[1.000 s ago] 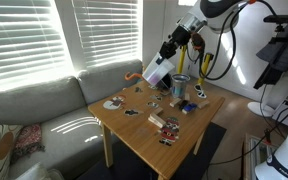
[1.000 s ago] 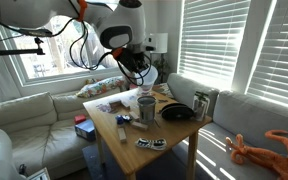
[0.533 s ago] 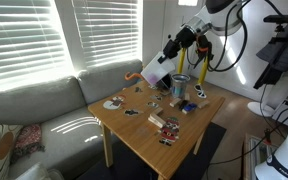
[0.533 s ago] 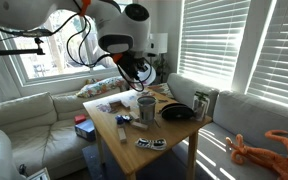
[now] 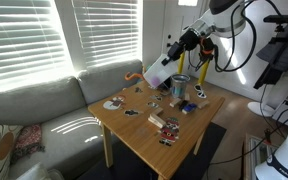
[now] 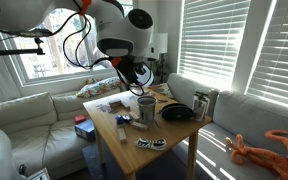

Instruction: Pour the contents in the plastic cup into the silver cup

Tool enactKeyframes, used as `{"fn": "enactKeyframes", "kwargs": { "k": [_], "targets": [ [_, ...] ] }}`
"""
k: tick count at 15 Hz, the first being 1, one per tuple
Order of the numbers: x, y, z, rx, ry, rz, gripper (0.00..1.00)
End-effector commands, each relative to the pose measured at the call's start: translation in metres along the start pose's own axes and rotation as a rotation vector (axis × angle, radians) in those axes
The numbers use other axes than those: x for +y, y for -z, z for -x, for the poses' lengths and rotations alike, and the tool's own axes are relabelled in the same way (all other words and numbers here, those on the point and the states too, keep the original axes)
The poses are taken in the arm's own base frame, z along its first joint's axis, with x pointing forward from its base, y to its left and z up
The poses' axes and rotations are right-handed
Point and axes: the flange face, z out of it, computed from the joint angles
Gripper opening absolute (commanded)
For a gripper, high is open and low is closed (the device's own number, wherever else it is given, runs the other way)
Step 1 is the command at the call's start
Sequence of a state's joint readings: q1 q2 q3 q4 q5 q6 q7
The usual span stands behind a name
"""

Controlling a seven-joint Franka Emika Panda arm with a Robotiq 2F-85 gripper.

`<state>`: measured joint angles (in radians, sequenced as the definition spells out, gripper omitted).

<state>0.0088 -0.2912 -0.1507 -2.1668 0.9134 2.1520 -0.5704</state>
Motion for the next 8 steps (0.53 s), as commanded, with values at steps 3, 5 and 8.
{"fn": "enactKeyframes", "kwargs": {
  "k": [3, 5, 8],
  "targets": [
    [0.011, 0.006, 0.006, -0.039, 0.039, 0.001, 0.01],
    [0.023, 0.015, 0.015, -0.075, 0.084, -0.019, 0.01],
    [0.042, 0.034, 0.023, -0.097, 0.181, -0.106, 0.01]
  ]
}}
